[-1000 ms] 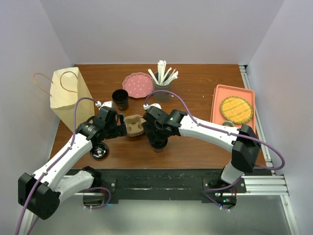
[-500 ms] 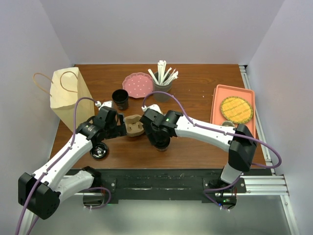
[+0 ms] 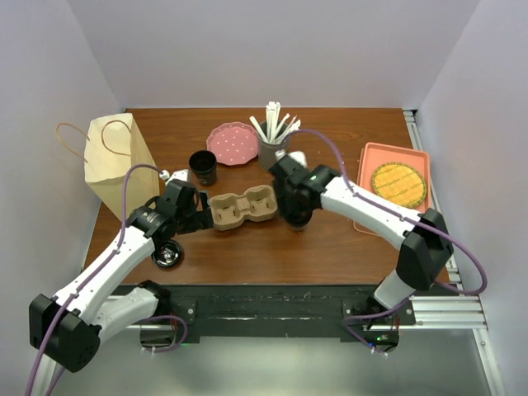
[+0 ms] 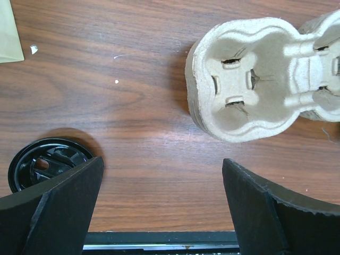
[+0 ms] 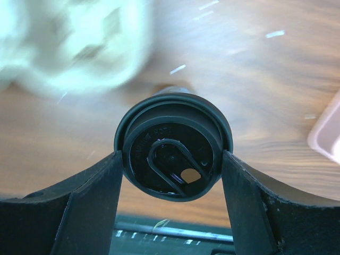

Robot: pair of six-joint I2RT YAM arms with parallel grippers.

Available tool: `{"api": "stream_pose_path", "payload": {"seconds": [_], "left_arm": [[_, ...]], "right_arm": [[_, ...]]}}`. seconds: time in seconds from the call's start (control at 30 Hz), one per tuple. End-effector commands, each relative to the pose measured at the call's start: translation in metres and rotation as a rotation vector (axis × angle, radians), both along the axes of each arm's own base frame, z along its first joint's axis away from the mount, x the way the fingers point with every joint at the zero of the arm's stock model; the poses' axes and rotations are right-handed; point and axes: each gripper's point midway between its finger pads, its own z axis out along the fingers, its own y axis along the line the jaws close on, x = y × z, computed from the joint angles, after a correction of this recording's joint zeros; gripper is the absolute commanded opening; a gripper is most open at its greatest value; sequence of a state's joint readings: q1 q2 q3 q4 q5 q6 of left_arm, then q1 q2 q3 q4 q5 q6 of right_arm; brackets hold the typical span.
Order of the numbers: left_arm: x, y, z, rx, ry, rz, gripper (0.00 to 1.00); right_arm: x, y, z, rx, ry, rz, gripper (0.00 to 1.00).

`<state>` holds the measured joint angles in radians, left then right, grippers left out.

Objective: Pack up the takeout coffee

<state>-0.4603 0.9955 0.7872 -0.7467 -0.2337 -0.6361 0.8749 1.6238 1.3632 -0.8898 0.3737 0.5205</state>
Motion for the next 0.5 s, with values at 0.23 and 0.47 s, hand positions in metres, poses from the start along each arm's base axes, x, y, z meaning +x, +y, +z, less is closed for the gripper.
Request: {"api": "stream_pose_path", "payload": {"seconds": [0.23, 0.47], "left_arm": [[0.012, -0.01, 0.035, -0.071, -0.095, -0.008, 0.98], [0.015, -0.014, 0.051, -0.086, -0.114, -0.026, 0.97]], "right_arm": [[0.143, -0.138, 0.034, 0.061, -0.166, -0.36, 0.63], [0.197, -0.182, 0.026, 0.091, -0.163, -0.476, 0.64]]}}
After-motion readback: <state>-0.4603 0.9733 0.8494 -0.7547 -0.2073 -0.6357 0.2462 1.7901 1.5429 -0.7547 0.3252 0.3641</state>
